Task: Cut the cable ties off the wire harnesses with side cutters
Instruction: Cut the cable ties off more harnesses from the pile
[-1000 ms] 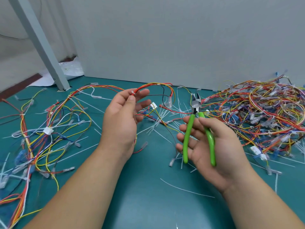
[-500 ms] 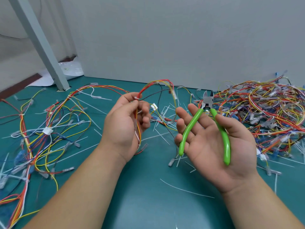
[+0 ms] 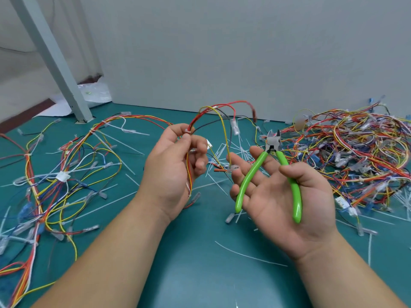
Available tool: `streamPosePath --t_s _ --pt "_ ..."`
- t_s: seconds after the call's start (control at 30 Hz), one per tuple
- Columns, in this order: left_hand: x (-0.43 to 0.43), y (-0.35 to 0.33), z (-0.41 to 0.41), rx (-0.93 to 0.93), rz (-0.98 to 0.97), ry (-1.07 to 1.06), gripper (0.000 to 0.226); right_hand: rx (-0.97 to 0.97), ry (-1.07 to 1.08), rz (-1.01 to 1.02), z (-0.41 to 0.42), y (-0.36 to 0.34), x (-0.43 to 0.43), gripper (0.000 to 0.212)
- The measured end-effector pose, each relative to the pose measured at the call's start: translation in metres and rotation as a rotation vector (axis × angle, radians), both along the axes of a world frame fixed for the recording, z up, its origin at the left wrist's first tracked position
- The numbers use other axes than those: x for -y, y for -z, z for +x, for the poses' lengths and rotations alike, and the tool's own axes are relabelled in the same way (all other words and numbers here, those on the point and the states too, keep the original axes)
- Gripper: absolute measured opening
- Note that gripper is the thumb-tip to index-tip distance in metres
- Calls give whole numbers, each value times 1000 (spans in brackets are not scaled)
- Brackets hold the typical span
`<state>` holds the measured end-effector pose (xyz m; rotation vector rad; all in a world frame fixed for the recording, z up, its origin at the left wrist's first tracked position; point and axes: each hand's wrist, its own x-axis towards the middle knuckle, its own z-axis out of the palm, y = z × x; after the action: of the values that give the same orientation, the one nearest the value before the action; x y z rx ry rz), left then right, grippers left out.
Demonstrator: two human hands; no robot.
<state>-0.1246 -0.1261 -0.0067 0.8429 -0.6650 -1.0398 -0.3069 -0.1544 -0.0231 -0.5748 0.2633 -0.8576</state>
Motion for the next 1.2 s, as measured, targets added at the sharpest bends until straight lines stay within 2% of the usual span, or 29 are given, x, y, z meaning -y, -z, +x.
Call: streamPosePath --t_s 0.1,0.3,0.37,0.47,0.53,0.63,0.7,0.77,0.83,0.97,1.07,1.1,1.2 --pt "1 2 -3 43 15 -79 16 -62 73 -57 3 2 -3 52" --pt "5 9 -1 81 -7 -181 15 -286 254 -189 16 3 -14 7" --pt "5 12 -1 116 7 -208 16 -357 253 -262 20 4 -18 16" --pt "5 15 -1 209 33 -210 17 -398 225 -372 22 9 -21 9" --pt "4 18 -1 370 43 -187 20 -422 215 -446 23 12 -22 10" --pt "1 18 -7 610 1 -70 26 -461 200 -518 25 12 -24 37" --pt "-2 18 -12 724 -58 -3 28 -471 219 -534 23 13 -22 38" --pt "-5 19 -12 842 -101 -31 27 -483 246 -538 20 14 -19 37" --pt "-6 20 -8 1001 -97 -147 25 -492 277 -533 16 13 -16 43" --pt "-7 15 8 1314 -101 -309 27 -361 372 -469 4 2 -5 40" --pt "-10 14 12 1467 -77 -195 54 -259 430 -400 -8 -3 5 39" --pt "-10 15 11 1499 -59 -134 57 -234 446 -398 -12 -4 8 39" --pt "-9 18 9 1595 32 -26 39 -175 474 -393 -18 -9 13 39"
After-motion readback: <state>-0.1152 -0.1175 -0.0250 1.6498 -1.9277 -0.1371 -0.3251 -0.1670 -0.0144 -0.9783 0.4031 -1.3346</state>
